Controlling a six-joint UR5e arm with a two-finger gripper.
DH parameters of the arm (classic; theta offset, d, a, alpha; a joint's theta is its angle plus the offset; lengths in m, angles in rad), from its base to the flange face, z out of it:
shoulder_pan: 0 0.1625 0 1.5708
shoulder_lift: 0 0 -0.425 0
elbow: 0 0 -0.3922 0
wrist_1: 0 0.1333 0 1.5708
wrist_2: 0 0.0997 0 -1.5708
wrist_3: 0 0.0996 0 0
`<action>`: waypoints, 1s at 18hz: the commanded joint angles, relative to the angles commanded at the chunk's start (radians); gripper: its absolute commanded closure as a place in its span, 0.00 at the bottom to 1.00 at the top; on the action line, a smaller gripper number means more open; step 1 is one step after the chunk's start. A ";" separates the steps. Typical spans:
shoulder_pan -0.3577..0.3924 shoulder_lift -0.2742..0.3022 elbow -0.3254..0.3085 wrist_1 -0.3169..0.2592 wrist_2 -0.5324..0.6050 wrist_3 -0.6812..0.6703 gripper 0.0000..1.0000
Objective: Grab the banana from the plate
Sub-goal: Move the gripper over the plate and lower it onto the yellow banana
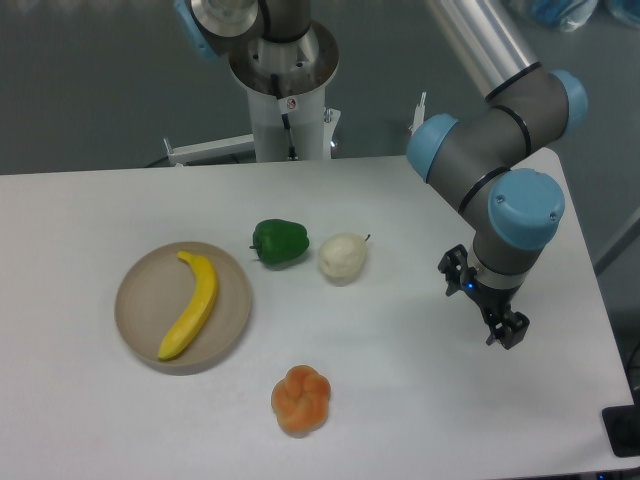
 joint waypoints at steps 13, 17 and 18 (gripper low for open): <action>-0.182 0.090 -0.080 -0.012 -0.078 -0.495 0.00; -0.282 0.103 -0.143 -0.006 -0.080 -0.673 0.00; -0.304 0.119 -0.164 -0.003 -0.081 -0.733 0.00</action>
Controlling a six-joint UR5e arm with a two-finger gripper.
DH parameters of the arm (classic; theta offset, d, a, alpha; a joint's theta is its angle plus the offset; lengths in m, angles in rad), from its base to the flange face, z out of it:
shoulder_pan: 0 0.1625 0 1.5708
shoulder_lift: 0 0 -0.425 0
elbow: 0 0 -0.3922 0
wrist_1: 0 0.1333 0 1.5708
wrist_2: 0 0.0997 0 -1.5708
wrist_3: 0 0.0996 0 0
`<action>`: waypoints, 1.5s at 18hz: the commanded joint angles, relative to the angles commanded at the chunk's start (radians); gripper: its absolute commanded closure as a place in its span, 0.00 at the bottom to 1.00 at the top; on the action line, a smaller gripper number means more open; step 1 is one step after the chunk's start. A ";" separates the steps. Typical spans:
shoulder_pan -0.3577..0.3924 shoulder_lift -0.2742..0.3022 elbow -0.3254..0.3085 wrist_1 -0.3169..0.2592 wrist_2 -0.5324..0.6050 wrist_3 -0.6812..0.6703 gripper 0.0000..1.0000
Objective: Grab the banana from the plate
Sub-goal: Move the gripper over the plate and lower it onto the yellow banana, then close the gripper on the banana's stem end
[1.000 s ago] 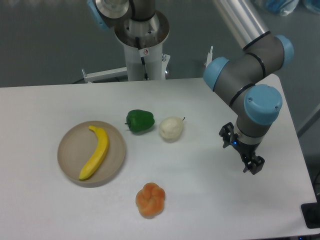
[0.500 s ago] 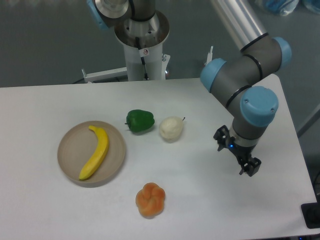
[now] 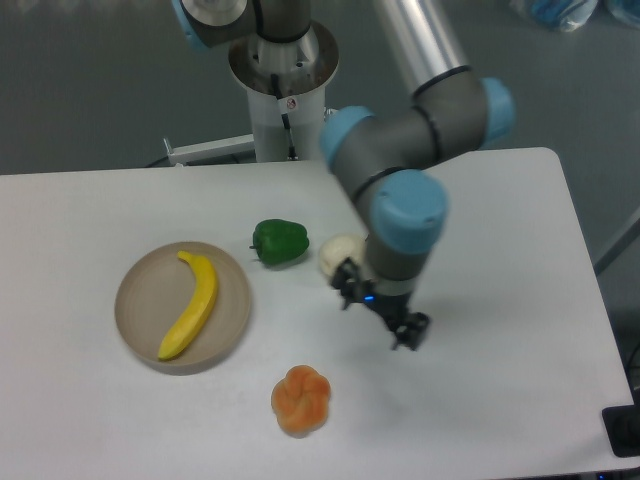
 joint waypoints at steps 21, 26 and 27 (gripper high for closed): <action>-0.278 -0.081 -0.140 0.133 0.018 -0.416 0.29; -0.276 -0.067 -0.125 0.133 0.014 -0.458 1.00; -0.276 -0.063 -0.120 0.133 0.011 -0.458 1.00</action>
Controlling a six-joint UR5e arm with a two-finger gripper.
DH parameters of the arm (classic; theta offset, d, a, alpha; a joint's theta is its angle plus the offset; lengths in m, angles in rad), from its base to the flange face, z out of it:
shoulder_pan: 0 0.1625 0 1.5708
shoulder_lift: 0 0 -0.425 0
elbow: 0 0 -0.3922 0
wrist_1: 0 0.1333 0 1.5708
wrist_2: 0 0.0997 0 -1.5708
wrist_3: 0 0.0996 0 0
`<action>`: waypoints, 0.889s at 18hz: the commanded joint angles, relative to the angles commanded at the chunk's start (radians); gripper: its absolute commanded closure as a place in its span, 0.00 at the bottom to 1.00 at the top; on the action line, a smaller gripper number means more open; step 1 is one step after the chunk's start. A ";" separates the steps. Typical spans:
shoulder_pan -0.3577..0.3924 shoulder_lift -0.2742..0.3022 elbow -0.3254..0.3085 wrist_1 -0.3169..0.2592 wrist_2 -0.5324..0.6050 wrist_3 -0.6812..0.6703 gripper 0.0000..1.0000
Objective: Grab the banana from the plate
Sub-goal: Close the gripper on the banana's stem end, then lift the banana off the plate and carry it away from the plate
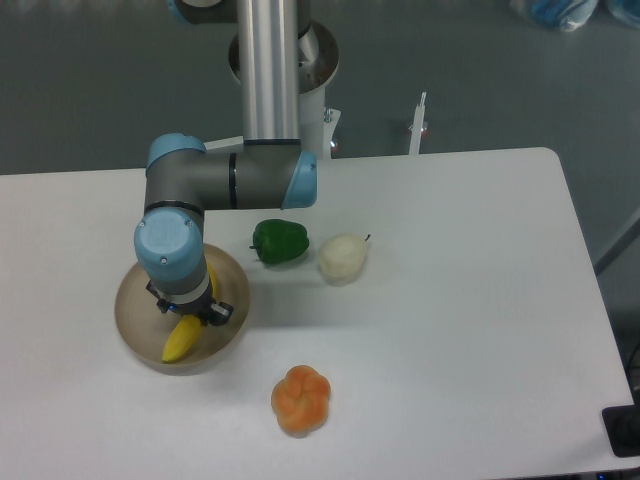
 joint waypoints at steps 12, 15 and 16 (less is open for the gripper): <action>0.192 0.118 0.078 -0.014 -0.006 0.176 1.00; 0.273 0.134 0.080 -0.014 -0.006 0.224 1.00; 0.305 0.135 0.081 -0.014 -0.006 0.265 1.00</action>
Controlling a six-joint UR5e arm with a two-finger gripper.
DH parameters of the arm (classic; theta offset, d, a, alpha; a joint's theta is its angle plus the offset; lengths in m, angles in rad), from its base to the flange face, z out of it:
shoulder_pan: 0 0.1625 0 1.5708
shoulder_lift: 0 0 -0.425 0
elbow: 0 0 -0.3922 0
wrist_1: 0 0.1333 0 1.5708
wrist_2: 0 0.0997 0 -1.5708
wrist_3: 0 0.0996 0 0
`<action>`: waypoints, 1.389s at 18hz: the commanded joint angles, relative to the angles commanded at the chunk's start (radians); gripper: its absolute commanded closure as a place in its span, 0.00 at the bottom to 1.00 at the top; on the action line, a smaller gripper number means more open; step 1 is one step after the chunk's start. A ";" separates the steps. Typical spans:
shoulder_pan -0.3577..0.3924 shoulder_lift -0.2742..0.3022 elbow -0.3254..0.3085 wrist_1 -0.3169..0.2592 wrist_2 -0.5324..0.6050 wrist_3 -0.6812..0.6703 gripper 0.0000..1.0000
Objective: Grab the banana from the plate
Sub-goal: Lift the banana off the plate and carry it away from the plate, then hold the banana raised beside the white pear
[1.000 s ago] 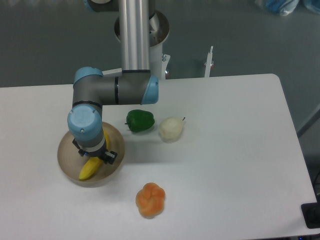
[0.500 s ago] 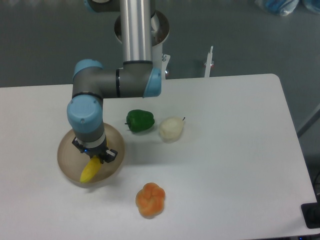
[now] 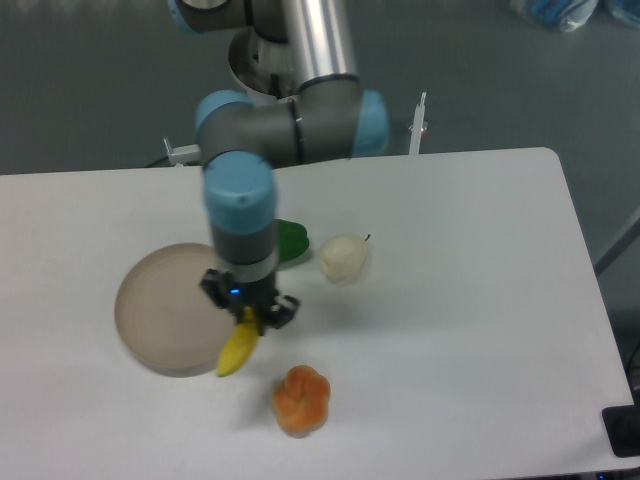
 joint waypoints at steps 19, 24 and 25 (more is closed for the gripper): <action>0.292 -0.169 0.176 -0.073 0.061 0.843 1.00; 0.286 -0.187 0.166 -0.075 0.069 0.905 1.00; 0.286 -0.187 0.164 -0.072 0.069 0.905 1.00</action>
